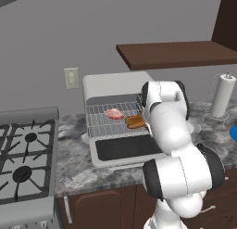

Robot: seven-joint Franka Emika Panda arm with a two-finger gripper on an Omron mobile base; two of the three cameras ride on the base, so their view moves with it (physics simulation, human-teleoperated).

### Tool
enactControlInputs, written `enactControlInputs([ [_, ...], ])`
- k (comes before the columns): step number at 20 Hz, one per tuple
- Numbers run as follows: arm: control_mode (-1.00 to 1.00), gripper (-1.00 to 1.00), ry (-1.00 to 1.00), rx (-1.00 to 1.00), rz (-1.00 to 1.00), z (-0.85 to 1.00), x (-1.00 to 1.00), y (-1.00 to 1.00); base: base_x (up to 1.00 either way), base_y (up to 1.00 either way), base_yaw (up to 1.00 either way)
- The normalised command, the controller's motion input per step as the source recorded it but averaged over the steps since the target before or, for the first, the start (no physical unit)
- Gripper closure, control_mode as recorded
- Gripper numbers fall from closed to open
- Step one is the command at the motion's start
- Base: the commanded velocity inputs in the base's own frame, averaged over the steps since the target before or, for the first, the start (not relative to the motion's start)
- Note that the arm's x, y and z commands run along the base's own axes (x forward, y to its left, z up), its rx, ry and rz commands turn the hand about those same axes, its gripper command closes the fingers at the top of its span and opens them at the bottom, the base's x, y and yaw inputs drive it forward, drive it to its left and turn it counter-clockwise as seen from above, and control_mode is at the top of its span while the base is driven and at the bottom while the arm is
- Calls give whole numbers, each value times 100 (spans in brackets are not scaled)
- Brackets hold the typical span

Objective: Open the toaster oven door. Place the hotdog bun on the top rack in the toaster oven and place the steak on the bottom rack.

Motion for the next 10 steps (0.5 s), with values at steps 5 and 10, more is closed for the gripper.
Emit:
enactControlInputs([
  [5,-100,100,34,0,1,44,33,25,0,0,0],
  [10,-100,100,35,0,4,38,28,28,0,0,0],
])
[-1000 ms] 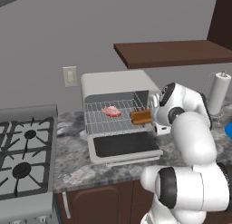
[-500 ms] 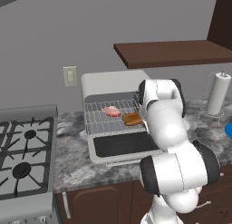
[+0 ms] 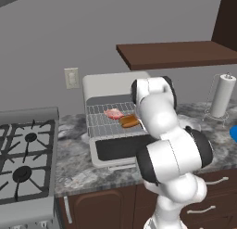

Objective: Open the toaster oven door. Place the hotdog bun on the top rack in the toaster oven and place the steak on the bottom rack.

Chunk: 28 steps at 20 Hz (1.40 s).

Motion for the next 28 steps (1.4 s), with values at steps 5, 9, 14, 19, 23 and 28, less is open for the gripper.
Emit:
enactControlInputs([
  [5,-100,100,36,0,5,32,21,28,0,0,0],
  [9,-100,100,33,0,3,35,26,26,0,0,0],
  [14,-100,100,34,0,1,36,12,19,0,0,0],
  [19,-100,-100,31,0,0,39,-5,11,0,0,0],
  [23,-100,-100,23,0,1,55,5,2,0,0,0],
  [28,-100,-100,33,0,4,57,-6,0,0,0,0],
])
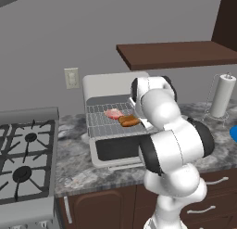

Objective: Open the toaster oven door. Place the hotdog bun on the top rack in the toaster oven and place the steak on the bottom rack.

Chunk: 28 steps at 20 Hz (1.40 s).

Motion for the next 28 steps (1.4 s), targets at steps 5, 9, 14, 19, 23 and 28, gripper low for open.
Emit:
enactControlInputs([
  [5,-100,-100,33,0,2,60,-4,0,0,0,0],
  [9,-100,-100,25,0,3,76,-13,0,0,0,0],
  [14,-100,-100,19,0,6,77,-30,11,0,0,0],
  [19,-100,-100,23,-1,11,57,-35,31,0,0,0],
  [23,-100,-100,31,-1,15,58,-26,40,0,0,0],
  [28,-100,-100,37,-10,28,49,-26,38,0,0,0],
])
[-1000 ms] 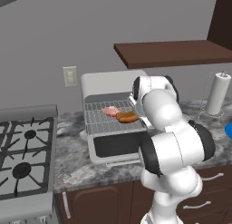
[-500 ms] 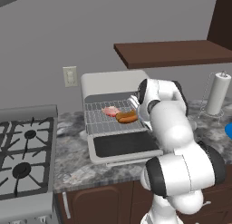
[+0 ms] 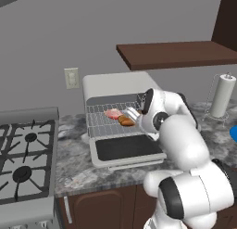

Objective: Open the toaster oven door. Place the hotdog bun on the top rack in the toaster oven and place the steak on the bottom rack.

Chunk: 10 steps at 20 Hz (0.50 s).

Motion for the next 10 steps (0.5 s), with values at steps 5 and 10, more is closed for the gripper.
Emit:
enactControlInputs([
  [5,-100,-100,43,-12,33,54,-24,37,0,0,0],
  [10,-100,-100,41,-14,30,61,-17,29,0,0,0],
])
